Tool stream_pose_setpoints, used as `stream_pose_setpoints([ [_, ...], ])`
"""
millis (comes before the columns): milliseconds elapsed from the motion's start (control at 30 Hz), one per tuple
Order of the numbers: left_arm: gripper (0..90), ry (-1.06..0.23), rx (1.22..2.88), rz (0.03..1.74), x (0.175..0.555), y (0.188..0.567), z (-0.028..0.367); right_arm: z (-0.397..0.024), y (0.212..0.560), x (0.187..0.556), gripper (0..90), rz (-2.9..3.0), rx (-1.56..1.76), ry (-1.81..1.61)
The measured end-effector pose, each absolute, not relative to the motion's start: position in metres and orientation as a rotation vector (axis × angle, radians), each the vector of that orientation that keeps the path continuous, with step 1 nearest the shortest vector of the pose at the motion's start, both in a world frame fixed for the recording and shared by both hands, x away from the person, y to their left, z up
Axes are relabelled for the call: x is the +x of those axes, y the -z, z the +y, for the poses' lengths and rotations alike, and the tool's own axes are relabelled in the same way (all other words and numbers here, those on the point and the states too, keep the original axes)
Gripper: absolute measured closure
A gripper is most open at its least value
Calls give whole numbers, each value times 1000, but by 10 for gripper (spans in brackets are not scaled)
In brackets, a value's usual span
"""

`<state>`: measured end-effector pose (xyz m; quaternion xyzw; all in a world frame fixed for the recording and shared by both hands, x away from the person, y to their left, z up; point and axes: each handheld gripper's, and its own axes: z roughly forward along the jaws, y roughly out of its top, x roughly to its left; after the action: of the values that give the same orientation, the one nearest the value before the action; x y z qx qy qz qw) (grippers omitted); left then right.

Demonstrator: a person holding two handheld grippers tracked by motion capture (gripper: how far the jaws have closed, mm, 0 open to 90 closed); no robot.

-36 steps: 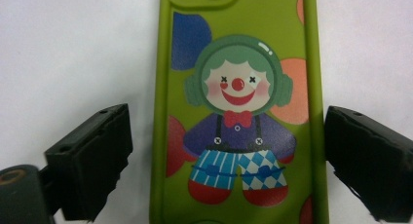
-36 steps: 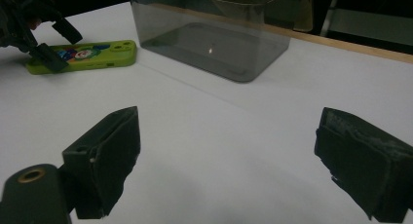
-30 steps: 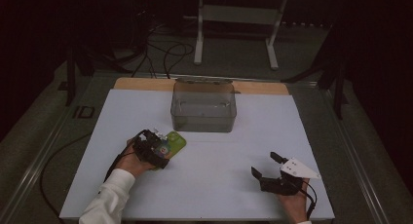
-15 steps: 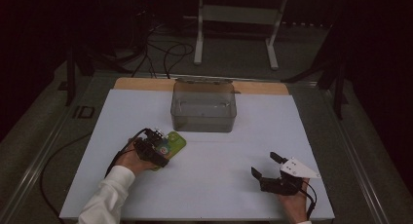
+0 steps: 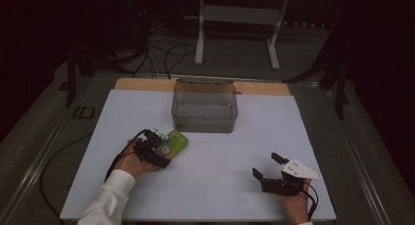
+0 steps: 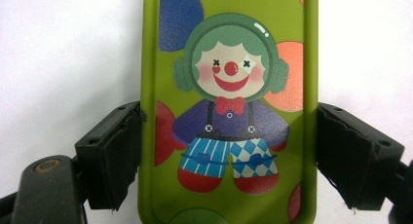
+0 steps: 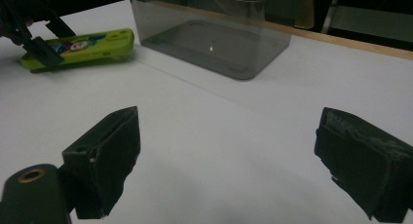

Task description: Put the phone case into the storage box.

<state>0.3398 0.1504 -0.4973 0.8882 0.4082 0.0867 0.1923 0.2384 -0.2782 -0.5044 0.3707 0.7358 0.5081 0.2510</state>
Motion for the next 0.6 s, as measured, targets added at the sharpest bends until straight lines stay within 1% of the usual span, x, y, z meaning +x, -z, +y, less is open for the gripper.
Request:
stream_pose_setpoints([
  [600, 160, -381, 2242, 1153, 320, 470, 156, -278, 505, 239, 97, 2010, 1011, -1385],
])
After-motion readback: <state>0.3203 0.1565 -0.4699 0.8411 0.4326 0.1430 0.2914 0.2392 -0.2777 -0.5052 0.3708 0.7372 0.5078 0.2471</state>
